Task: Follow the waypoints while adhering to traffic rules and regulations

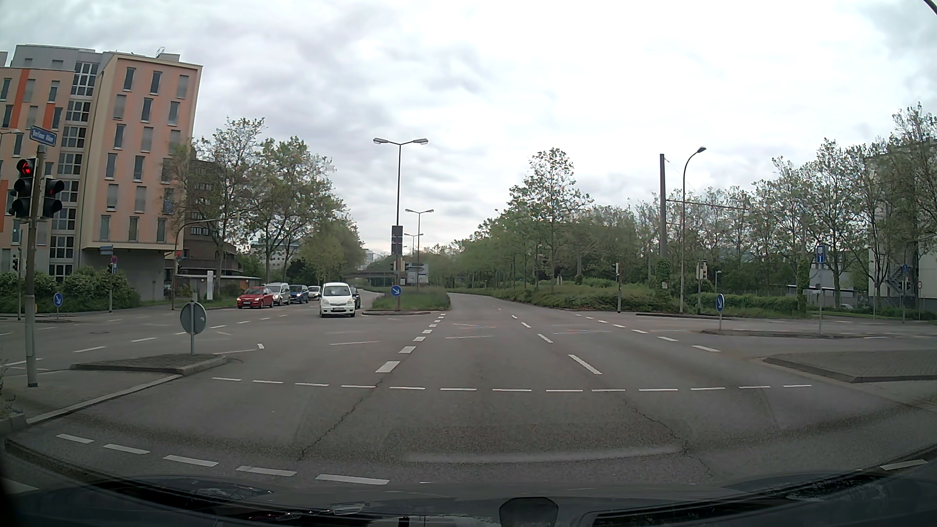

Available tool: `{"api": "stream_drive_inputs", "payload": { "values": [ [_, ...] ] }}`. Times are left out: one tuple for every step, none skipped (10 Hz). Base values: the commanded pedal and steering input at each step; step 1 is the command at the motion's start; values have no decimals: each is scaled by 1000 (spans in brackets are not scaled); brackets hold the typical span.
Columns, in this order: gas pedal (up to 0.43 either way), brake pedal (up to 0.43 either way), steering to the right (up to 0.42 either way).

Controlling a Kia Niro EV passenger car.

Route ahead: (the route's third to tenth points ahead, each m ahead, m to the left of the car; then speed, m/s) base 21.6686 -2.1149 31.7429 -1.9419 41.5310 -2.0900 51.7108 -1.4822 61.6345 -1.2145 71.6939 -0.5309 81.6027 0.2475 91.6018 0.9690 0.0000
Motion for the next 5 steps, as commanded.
{"api": "stream_drive_inputs", "payload": {
  "values": [
    [0, 207, 13],
    [0, 207, 13],
    [0, 207, 13],
    [0, 207, 14],
    [0, 207, 13]
  ]
}}
